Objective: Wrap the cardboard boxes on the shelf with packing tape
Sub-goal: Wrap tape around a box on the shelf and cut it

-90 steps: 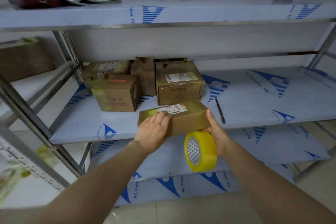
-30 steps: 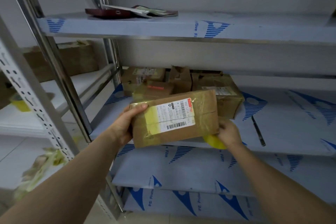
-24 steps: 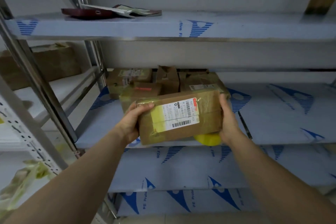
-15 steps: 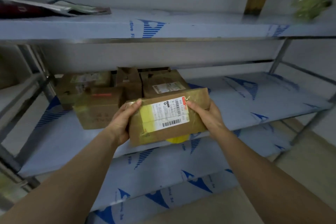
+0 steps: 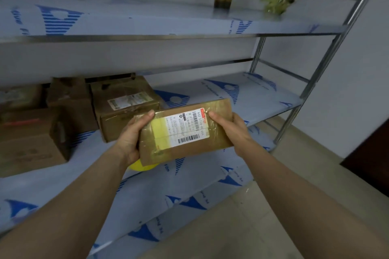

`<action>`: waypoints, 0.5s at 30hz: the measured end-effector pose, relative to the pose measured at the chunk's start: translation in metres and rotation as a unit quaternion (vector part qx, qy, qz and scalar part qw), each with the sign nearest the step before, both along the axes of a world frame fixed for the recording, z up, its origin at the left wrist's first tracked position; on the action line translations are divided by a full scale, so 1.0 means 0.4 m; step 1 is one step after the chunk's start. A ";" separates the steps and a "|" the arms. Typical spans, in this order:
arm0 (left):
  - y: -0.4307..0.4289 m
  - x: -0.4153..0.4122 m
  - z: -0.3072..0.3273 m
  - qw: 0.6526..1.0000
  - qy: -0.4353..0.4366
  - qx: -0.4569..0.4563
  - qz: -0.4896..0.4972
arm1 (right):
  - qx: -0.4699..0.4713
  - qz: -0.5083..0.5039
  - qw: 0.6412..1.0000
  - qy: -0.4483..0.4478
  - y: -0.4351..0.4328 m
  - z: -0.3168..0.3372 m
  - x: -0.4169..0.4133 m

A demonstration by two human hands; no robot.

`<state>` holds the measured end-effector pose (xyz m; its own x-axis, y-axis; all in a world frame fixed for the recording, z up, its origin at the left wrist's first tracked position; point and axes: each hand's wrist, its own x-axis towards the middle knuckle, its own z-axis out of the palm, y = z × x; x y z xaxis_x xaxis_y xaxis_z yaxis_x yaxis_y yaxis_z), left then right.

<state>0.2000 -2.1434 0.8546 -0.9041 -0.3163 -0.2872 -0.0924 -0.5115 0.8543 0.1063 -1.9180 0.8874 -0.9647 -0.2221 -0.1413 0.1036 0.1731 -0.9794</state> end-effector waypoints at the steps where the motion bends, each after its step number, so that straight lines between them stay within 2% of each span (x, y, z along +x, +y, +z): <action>1: 0.011 -0.010 0.004 1.000 -0.002 0.001 0.000 | -0.013 0.014 1.000 -0.007 0.014 -0.006 -0.013; 8: 0.053 -0.050 0.023 0.999 -0.038 -0.007 0.022 | -0.056 0.113 0.992 -0.001 0.052 -0.018 -0.112; 11: 0.039 -0.042 0.006 0.993 -0.063 -0.054 0.080 | -0.074 0.150 0.986 -0.005 0.031 -0.028 -0.130; 12: 0.031 -0.035 -0.002 0.981 -0.078 -0.105 0.141 | -0.077 0.151 0.985 0.003 0.018 -0.033 -0.131; 13: 0.022 -0.025 -0.008 0.952 -0.095 -0.193 0.220 | -0.080 0.151 0.985 0.013 0.001 -0.039 -0.129; 15: 0.010 0.002 -0.002 0.848 -0.116 -0.408 0.317 | -0.089 0.162 0.983 0.022 -0.038 -0.048 -0.120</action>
<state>0.2009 -2.1395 0.8539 -0.4265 -0.8972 0.1146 -0.2345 0.2320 0.9440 0.0583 -1.9334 0.8680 -0.8436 -0.5360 -0.0331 0.0291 0.0159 -0.9994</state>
